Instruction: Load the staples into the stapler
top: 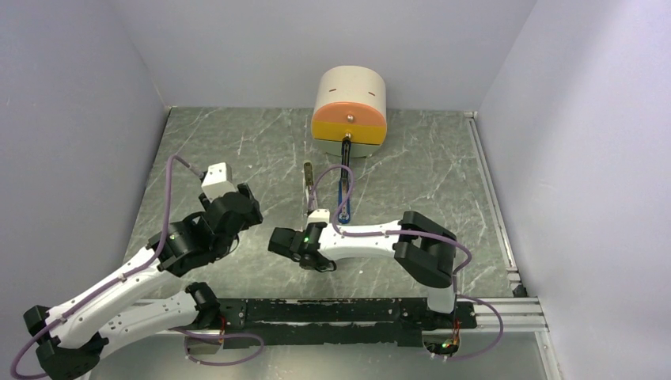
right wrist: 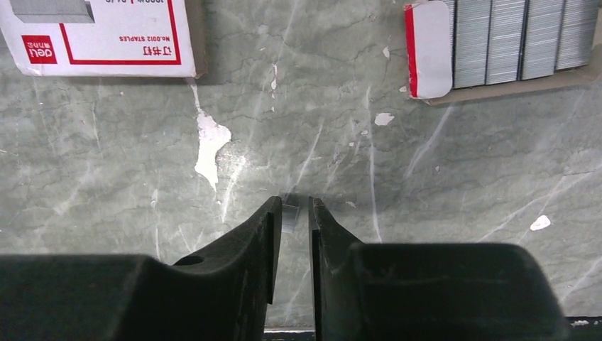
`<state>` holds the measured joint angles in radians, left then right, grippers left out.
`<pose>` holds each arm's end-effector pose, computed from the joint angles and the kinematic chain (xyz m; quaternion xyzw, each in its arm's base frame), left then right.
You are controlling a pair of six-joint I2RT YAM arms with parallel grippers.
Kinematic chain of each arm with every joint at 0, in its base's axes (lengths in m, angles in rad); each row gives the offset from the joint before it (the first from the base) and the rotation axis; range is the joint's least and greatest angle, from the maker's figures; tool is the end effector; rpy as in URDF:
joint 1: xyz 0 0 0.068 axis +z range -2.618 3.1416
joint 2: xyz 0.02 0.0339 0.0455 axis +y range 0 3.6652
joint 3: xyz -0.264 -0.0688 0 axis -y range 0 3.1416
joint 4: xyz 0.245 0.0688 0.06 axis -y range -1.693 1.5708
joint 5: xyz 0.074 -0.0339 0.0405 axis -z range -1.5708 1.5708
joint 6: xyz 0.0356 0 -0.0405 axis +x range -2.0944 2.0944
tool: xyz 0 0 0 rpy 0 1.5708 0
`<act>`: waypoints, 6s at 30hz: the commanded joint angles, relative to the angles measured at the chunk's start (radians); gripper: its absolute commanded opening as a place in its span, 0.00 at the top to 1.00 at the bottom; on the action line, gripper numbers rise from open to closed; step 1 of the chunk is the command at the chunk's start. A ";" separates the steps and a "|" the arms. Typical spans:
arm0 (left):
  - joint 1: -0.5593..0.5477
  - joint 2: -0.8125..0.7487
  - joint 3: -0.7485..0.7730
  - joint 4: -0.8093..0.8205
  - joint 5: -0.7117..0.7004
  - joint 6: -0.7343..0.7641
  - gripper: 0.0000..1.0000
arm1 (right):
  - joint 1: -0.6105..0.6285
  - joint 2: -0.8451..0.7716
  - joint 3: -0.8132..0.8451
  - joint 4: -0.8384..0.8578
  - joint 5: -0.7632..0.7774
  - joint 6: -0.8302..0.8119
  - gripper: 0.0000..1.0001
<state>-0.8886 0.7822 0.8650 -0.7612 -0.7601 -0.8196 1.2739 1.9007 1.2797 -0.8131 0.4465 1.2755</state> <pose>0.1134 -0.1007 0.3170 -0.1311 0.8428 -0.0823 0.5156 0.1183 0.3342 0.1644 0.0159 0.9729 -0.0007 0.2307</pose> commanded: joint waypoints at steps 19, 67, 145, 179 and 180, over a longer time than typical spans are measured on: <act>0.005 -0.006 -0.016 -0.003 -0.023 -0.003 0.35 | -0.020 0.019 -0.030 0.022 -0.021 0.031 0.70; 0.043 0.159 -0.093 0.202 0.199 -0.019 0.34 | -0.385 -0.060 -0.007 0.600 -0.183 -0.926 0.81; 0.408 0.212 -0.291 0.388 0.662 0.027 0.43 | -0.449 0.001 0.003 0.653 -0.243 -0.925 0.82; 0.409 0.210 -0.296 0.396 0.653 0.028 0.43 | -0.433 0.040 0.032 0.621 -0.230 -0.894 0.82; 0.410 0.209 -0.296 0.395 0.653 0.028 0.43 | -0.432 0.040 0.029 0.621 -0.227 -0.893 0.82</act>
<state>-0.4885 1.0023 0.5747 -0.3927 -0.1215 -0.8001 0.8391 1.9163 1.2922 -0.1860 0.2050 0.3729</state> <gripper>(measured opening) 0.573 0.185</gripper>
